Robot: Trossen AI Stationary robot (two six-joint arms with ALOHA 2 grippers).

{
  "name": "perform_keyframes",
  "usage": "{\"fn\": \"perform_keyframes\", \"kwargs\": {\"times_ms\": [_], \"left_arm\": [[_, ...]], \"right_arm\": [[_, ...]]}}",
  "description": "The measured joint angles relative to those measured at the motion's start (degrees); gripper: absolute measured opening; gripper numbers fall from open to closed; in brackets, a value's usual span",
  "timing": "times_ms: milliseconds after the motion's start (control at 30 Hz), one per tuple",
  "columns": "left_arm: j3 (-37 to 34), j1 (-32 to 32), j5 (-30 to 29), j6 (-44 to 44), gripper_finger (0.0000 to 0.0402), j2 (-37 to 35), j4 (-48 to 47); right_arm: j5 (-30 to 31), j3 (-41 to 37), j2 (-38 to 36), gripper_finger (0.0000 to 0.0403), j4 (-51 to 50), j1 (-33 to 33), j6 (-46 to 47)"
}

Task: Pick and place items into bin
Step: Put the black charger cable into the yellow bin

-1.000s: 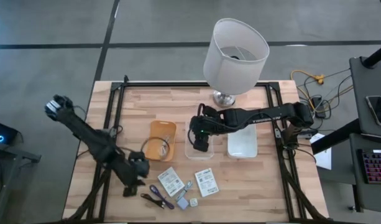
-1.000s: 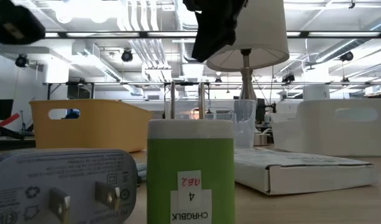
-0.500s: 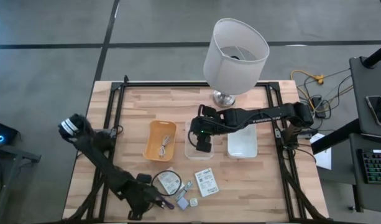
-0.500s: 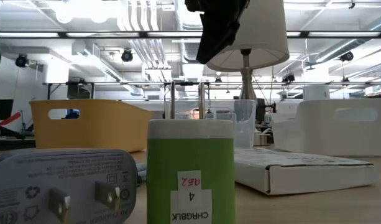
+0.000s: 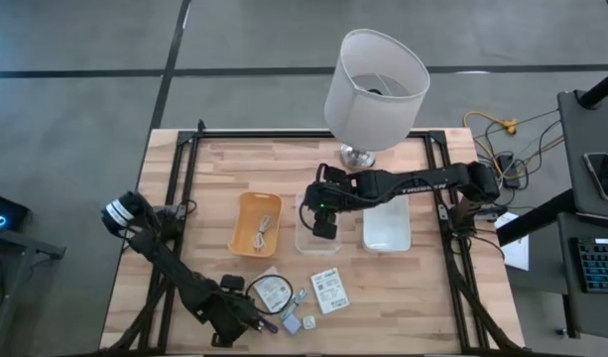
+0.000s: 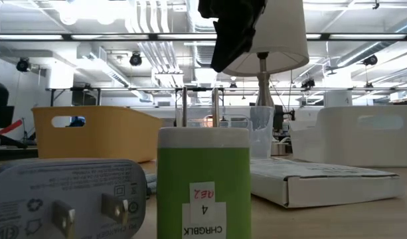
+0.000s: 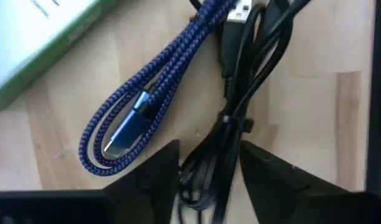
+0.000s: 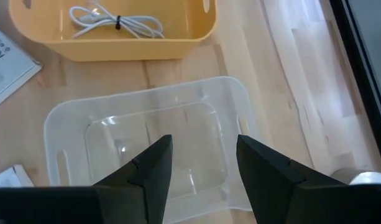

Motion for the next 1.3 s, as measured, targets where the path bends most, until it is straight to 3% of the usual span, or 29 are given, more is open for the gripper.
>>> {"fn": "perform_keyframes", "kwargs": {"times_ms": [267,433,533,633,833,933,1033,1167,1300], "left_arm": [[-0.08,0.18,2.73,1.68,0.0015,-0.11,0.03],[0.54,0.22,4.7,-0.11,0.0008,-4.05,-0.57],[0.68,0.2,3.74,-5.9,0.0006,-10.27,-0.91],[-1.15,0.65,-1.51,-14.52,0.0005,-19.18,-1.07],[-12.32,6.8,-12.29,-38.64,0.0004,-37.85,-0.75],[-17.48,8.37,-12.96,-40.89,0.0003,-44.56,5.15],[-18.97,7.87,-7.9,-38.25,0.0003,-45.15,5.84],[-18.36,5.99,2.35,-34.58,0.0003,-39.68,6.05],[-17.3,5.57,5.56,-33.63,0.0003,-32.49,6.16]], "right_arm": [[0.02,0.0,0.0,0.0166,0.06,-1.04,0.16],[0.02,0.0,0.0,0.0166,0.14,-1.17,-0.01],[-0.07,0.0,0.0,0.0166,0.17,-1.3,-0.08],[-0.09,0.0,0.0,0.0166,0.31,-1.53,-0.03],[-0.11,0.0,0.0,0.0166,1.15,-1.98,2.13],[-0.07,0.0,0.0,0.0166,1.3,-2.04,2.83],[-0.07,0.0,0.0,0.0166,1.3,-2.01,3.21],[-0.02,0.0,0.0,0.0166,1.26,-1.98,4.24],[0.09,0.0,0.0,0.0166,1.26,-2.0,4.88]]}}
